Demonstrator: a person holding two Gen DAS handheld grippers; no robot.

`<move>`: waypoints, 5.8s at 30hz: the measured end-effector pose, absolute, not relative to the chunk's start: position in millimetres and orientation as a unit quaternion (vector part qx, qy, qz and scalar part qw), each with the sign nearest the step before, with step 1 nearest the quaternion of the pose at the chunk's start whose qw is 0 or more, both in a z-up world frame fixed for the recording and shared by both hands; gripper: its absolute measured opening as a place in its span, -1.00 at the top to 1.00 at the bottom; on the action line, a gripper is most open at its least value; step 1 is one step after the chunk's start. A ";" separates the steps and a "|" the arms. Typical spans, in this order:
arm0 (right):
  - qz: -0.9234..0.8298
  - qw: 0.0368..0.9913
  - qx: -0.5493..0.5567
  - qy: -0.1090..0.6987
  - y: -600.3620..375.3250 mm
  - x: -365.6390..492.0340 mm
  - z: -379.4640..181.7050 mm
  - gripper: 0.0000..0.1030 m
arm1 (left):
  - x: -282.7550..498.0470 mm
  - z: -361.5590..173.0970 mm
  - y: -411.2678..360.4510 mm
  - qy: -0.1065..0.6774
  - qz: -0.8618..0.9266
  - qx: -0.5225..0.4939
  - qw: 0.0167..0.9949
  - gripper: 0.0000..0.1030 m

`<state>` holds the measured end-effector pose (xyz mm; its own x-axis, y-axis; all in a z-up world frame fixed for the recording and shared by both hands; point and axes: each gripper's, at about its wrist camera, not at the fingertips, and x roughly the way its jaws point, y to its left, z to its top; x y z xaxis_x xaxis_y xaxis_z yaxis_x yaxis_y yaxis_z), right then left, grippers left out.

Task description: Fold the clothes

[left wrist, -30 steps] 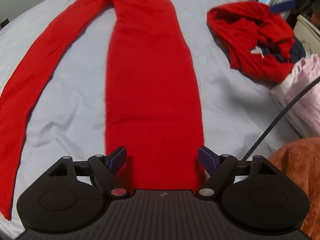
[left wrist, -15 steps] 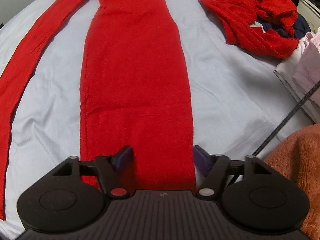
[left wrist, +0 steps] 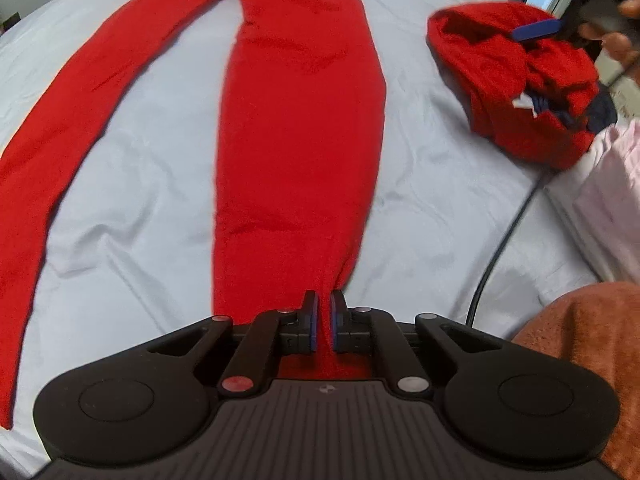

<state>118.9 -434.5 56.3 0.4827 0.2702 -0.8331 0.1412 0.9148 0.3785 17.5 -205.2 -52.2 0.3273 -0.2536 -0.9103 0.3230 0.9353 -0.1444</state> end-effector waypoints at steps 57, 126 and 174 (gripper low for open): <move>-0.039 0.835 0.203 0.510 -492.3 272.3 62.6 -0.66 | 24.7 -80.9 -258.1 0.586 -0.253 0.082 0.765 0.38; -0.027 0.829 0.118 0.545 -339.7 410.3 47.0 0.96 | 76.8 -45.5 -110.5 0.553 -0.282 -0.147 0.770 0.96; 0.044 0.824 0.031 0.563 -39.4 494.8 2.0 0.13 | 92.9 -55.5 138.6 0.497 -0.102 -0.341 0.791 0.97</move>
